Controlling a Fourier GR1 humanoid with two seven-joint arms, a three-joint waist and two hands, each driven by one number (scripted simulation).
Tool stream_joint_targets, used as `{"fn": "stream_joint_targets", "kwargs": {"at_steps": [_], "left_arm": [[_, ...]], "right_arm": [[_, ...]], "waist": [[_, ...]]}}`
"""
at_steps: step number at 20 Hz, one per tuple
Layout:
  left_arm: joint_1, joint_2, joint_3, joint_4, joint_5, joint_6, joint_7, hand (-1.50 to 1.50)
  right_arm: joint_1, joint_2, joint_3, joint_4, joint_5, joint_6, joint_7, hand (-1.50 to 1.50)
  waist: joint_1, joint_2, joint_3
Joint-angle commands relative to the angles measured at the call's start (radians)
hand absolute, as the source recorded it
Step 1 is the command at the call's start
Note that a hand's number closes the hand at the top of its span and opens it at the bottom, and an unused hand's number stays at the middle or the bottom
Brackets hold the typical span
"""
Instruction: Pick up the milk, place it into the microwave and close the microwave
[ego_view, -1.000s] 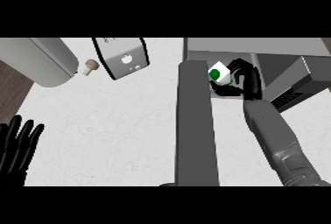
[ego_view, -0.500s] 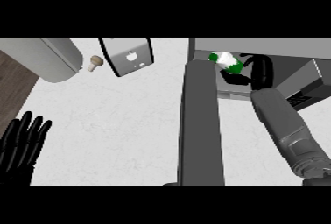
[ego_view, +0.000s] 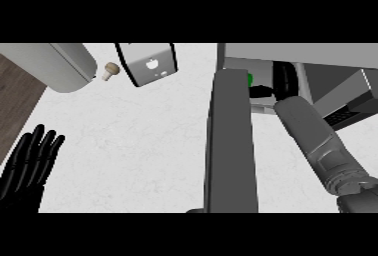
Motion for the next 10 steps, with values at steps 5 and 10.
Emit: {"fn": "stream_joint_targets", "kwargs": {"at_steps": [5, 10], "left_arm": [[-0.021, -0.003, -0.026, -0.002, -0.043, 0.008, 0.008, -1.5], [0.039, -0.005, -0.009, 0.0, -0.034, -0.012, -0.044, -1.5]], "right_arm": [[-0.01, 0.021, -0.029, -0.003, -0.019, -0.017, -0.019, -1.5], [-0.015, 0.0, -0.055, 0.001, -0.037, -0.047, -0.001, -1.5]], "waist": [[-0.01, -0.001, 0.001], [-0.002, -0.003, 0.0]]}}
